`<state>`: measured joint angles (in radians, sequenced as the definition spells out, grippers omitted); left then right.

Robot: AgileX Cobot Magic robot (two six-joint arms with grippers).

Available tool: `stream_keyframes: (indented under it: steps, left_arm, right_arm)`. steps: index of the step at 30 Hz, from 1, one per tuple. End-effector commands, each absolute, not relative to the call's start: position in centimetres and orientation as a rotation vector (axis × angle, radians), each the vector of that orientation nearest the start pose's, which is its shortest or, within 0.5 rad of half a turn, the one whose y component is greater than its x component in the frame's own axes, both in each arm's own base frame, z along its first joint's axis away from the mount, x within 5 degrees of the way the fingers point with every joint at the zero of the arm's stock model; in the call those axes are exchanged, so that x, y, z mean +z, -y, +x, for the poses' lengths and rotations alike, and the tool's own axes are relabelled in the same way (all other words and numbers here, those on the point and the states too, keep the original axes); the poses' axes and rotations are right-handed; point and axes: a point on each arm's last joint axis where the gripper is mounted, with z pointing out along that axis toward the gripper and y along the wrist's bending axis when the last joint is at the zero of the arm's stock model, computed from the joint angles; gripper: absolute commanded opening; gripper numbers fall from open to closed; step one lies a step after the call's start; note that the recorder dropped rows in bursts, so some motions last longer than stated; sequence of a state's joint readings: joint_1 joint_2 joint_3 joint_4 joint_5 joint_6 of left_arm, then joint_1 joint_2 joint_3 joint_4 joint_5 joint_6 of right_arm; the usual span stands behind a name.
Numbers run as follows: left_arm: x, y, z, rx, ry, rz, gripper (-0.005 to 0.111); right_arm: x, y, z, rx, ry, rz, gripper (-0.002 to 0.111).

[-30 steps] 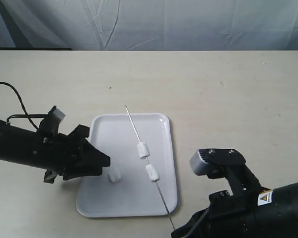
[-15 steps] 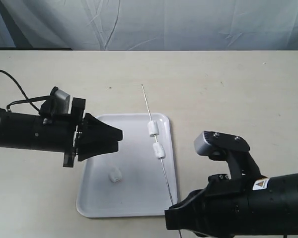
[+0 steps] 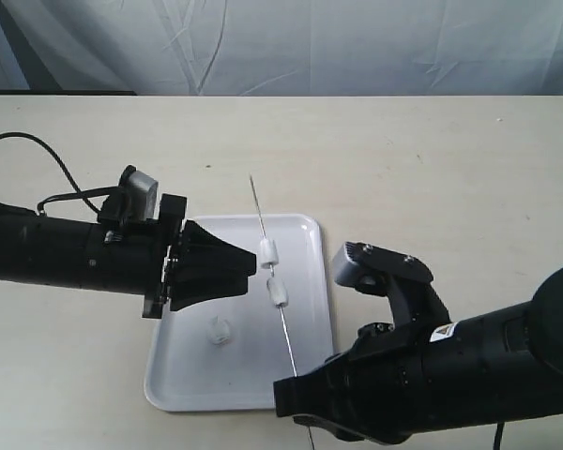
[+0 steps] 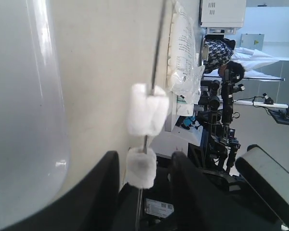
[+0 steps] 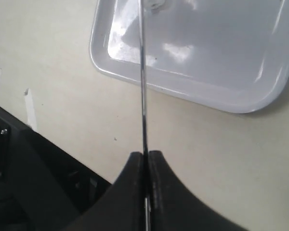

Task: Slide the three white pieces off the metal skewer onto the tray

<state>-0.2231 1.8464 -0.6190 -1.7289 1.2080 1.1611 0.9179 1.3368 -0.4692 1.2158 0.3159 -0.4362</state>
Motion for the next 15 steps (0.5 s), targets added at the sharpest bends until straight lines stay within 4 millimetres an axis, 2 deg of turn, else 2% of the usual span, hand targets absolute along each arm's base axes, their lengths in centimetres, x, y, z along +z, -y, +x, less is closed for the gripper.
stream_keyframes:
  steps: [1,15]
  left_arm:
    - [14.82,14.33,24.24,-1.88,-2.399,-0.009,0.036]
    - [15.03,14.4,24.54,-1.874,-2.384,0.013,0.036]
  right_arm:
    - [17.92,-19.34,10.96,1.019,-2.728,-0.404,-0.001]
    - [17.98,-19.46,10.49,1.054,-2.729,-0.499,-0.001]
